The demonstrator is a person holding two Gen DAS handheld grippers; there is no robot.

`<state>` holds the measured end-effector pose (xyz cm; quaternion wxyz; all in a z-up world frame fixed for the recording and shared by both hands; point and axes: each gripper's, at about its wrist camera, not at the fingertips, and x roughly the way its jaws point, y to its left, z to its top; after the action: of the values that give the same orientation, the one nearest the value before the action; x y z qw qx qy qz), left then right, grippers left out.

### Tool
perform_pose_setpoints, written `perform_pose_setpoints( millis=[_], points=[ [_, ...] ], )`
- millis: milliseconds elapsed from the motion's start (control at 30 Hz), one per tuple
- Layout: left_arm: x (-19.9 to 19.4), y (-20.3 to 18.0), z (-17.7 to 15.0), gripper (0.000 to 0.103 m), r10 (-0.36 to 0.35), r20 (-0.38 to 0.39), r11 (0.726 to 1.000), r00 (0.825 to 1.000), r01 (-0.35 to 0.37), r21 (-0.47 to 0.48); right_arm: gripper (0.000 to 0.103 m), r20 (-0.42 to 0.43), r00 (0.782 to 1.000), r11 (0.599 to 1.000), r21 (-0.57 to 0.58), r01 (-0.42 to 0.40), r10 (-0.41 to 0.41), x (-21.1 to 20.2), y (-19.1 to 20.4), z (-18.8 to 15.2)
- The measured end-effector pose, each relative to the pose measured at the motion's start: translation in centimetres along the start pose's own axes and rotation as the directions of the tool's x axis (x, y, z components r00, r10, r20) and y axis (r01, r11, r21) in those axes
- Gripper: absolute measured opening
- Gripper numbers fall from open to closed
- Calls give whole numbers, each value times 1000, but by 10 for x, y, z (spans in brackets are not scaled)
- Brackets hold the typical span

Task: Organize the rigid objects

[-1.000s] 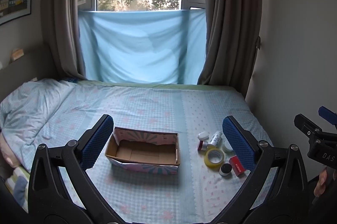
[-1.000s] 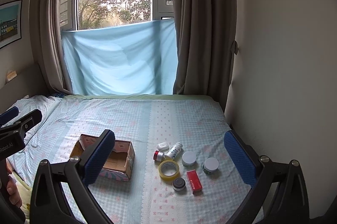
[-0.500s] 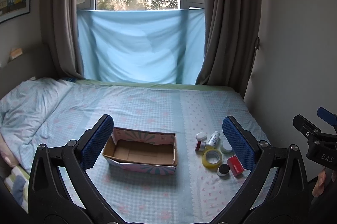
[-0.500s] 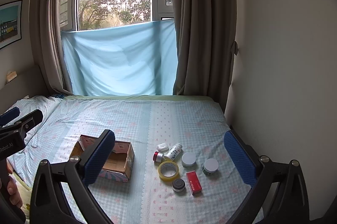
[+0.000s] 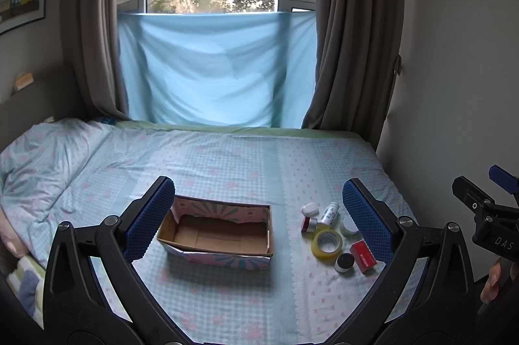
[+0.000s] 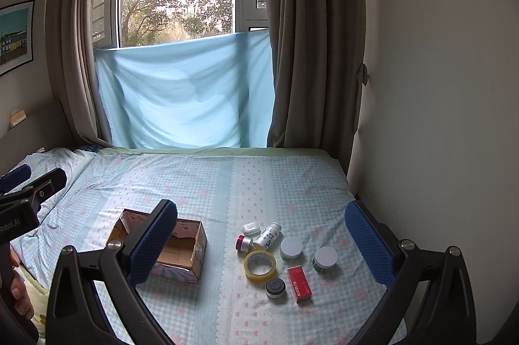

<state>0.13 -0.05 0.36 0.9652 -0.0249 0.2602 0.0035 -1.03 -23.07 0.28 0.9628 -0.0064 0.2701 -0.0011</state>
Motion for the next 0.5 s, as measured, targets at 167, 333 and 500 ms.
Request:
perform_pose_setpoints(
  millis=[167,333,500],
  points=[
    [28,-2,2,103,-17,-89,1000,996,17,1,103,-38,999,999,27,20,-19,13,-8,3],
    [75,-19,1,103,-56,-185,998,981,61,26,103,-97,994,996,71,60,-53,40,-23,-3],
    [140,-56,-7,103,-108,-297,989,949,133,66,103,-189,978,987,117,111,-88,82,-48,-18]
  ],
)
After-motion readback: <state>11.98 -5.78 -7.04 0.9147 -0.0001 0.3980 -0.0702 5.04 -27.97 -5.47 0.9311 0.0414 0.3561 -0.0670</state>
